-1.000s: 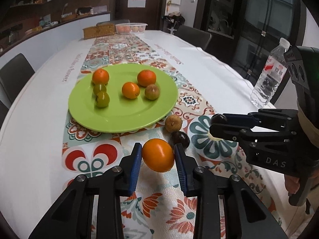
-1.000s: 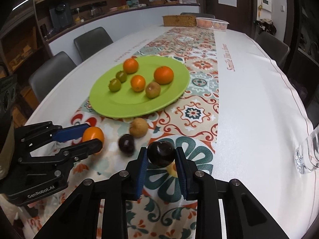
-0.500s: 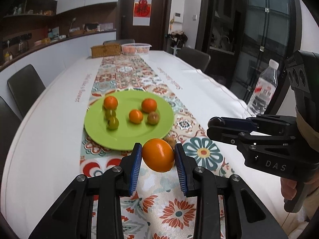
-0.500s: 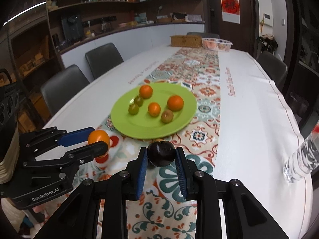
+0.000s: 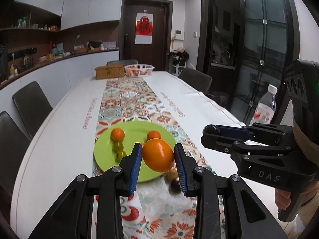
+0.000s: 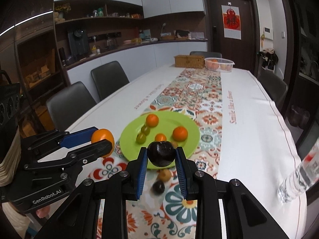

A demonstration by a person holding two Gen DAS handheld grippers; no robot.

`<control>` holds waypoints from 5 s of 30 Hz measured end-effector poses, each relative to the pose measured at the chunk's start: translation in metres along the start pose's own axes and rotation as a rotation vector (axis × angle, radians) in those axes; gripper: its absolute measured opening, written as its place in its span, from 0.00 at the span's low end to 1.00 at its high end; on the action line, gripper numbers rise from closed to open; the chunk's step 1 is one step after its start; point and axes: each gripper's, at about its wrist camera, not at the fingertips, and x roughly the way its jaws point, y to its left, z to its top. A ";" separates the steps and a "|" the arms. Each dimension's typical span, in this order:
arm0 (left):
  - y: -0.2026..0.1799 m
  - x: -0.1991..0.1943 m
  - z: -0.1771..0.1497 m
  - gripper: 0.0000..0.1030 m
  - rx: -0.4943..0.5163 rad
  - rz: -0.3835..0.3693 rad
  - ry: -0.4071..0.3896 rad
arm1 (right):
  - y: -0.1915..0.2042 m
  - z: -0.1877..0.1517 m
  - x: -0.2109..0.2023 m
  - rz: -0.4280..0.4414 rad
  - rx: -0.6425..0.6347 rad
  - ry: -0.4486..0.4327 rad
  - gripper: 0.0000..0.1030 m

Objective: Organize fruits
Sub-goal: 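Carry the orange and plum onto the green plate and open both grippers, then withdraw both tools from the plate toward the kiwi and plum, then grasp a kiwi with the left gripper while the right gripper grasps a dark plum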

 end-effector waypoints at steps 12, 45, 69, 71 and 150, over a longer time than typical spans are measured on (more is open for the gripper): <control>0.021 0.025 0.035 0.32 -0.011 0.013 -0.026 | -0.006 0.043 0.023 0.009 -0.020 -0.040 0.28; 0.096 0.172 0.024 0.32 -0.159 -0.015 0.224 | -0.040 0.061 0.201 0.040 0.011 0.246 0.28; 0.054 0.060 0.022 0.50 -0.065 0.118 0.095 | -0.019 0.045 0.088 0.004 -0.031 0.076 0.38; 0.048 0.048 0.019 0.52 -0.058 0.129 0.083 | -0.016 0.041 0.075 0.001 -0.031 0.066 0.38; -0.021 0.127 -0.059 0.46 -0.088 -0.062 0.330 | -0.068 -0.067 0.060 -0.066 0.194 0.213 0.26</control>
